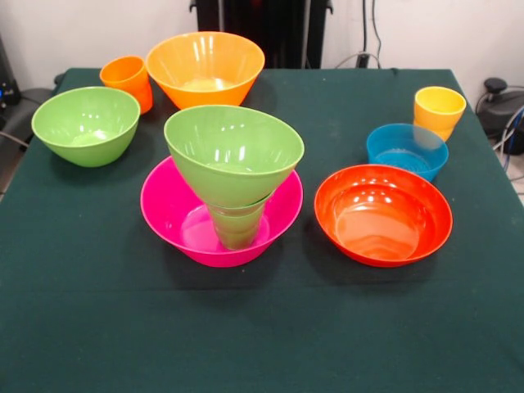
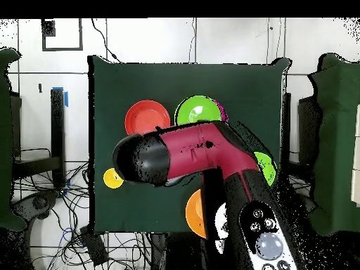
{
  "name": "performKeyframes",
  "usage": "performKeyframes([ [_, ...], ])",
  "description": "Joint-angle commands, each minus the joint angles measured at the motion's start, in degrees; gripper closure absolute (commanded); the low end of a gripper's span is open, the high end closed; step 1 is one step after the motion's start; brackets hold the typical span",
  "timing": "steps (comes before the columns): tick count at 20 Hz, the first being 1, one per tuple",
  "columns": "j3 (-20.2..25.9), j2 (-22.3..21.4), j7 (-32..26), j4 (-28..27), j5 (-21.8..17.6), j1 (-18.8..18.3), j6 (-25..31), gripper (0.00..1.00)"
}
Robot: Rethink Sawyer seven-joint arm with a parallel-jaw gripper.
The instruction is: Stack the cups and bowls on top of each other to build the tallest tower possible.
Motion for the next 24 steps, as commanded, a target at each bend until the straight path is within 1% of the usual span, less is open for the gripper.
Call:
performKeyframes([
  [1, -5.08, 0.73, 13.29, 9.22, 0.17, 2.16, -9.43, 0.00],
  [5, -5.51, 1.83, 14.24, 11.02, -1.23, 2.02, -13.66, 0.00],
  [10, -6.34, 4.27, 15.35, 11.58, -2.95, 2.38, -17.38, 0.00],
  [14, -7.76, 6.81, 16.27, 11.08, -4.48, 3.17, -18.04, 0.00],
  [21, -9.95, 11.23, 15.96, 10.54, -5.44, 4.23, -20.52, 0.00],
  [24, -10.85, 11.82, 16.24, 10.87, -5.73, 4.63, -22.37, 0.00],
])
